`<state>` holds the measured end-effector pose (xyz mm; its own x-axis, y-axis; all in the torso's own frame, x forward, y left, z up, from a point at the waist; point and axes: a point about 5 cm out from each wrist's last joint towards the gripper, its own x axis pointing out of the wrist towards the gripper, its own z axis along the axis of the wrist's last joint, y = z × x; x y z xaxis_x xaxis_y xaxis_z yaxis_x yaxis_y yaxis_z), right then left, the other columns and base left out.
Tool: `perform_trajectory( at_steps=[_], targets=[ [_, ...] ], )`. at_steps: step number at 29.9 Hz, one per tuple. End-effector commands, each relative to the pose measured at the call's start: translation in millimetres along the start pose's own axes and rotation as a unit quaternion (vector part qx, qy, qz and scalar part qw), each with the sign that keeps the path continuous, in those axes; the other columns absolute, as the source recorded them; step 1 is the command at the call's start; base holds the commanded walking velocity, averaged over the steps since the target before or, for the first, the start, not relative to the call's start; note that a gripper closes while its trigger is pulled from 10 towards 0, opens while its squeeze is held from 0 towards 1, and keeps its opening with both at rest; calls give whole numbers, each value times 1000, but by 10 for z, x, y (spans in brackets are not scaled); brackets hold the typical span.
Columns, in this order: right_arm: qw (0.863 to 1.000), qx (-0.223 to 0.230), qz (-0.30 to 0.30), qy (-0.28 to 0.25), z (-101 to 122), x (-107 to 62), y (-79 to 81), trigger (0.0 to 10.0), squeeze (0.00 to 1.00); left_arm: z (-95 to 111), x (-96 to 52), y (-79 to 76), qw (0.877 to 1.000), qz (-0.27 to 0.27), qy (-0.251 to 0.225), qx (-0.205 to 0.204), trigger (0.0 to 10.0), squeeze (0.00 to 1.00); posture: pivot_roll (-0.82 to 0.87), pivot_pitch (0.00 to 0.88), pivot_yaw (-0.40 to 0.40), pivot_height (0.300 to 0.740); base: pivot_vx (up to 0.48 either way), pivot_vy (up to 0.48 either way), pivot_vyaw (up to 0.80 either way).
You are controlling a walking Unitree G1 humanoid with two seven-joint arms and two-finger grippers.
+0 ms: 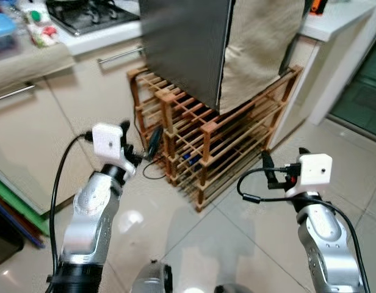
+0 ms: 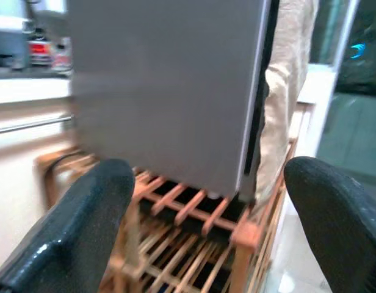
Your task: Restocking fridge
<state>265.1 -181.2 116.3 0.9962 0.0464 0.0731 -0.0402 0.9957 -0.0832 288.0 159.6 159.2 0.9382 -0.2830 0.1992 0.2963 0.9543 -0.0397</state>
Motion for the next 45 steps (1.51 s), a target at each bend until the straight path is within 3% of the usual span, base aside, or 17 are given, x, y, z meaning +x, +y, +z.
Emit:
perform_trajectory(
  at_steps=[1, 4, 13, 20, 25, 28, 32, 35, 45],
  targets=[
    [999, -23, -25, -1, -12, -40, -106, 10000, 0, -38, 13, -40, 1000, -6, 11, -7, 10000, 0, -125, 7, 13, 660, 480, 0, -644],
    [999, -36, -28, 4, -25, -35, -127, 10000, 0, -41, 13, -52, 1000, -10, 10, -6, 10000, 0, -126, 4, 13, 660, 160, 0, 0],
    [1000, -16, -25, 4, -25, 27, -105, 10000, 0, -72, 74, -55, 1000, -12, 23, 15, 10000, 0, -118, 0, 13, 660, 0, 0, -744],
    [1000, -12, -26, 3, -21, 66, -100, 10000, 0, -71, 122, -40, 1000, -2, 25, 6, 10000, 0, -116, 0, 14, 660, 0, 0, -643],
    [1000, -7, -26, -7, 4, 162, -85, 10000, 0, -74, 261, -56, 1000, 17, 16, -12, 10000, 0, -121, 0, 15, 668, 0, 0, -539],
    [1000, -4, -26, -14, 42, 211, -83, 10000, 0, -44, 301, -40, 999, 42, 12, -23, 10000, 0, -118, 0, 20, 686, 0, 0, 0],
    [1000, -17, -10, -14, 35, 239, -29, 10000, 0, -45, 307, -98, 999, 21, 9, -25, 10000, 0, -125, 0, 25, 699, 0, 0, 0],
    [999, -34, -32, -1, -9, 245, -56, 10000, 0, -82, 300, -86, 999, 21, 12, -22, 10000, 0, -132, 0, 32, 699, 0, 0, 0],
    [999, -1, -38, 8, -22, 248, -105, 10000, 0, -71, 328, -107, 1000, 12, 12, -3, 10000, 0, -144, 0, 41, 714, 0, 0, 0]
  ],
)
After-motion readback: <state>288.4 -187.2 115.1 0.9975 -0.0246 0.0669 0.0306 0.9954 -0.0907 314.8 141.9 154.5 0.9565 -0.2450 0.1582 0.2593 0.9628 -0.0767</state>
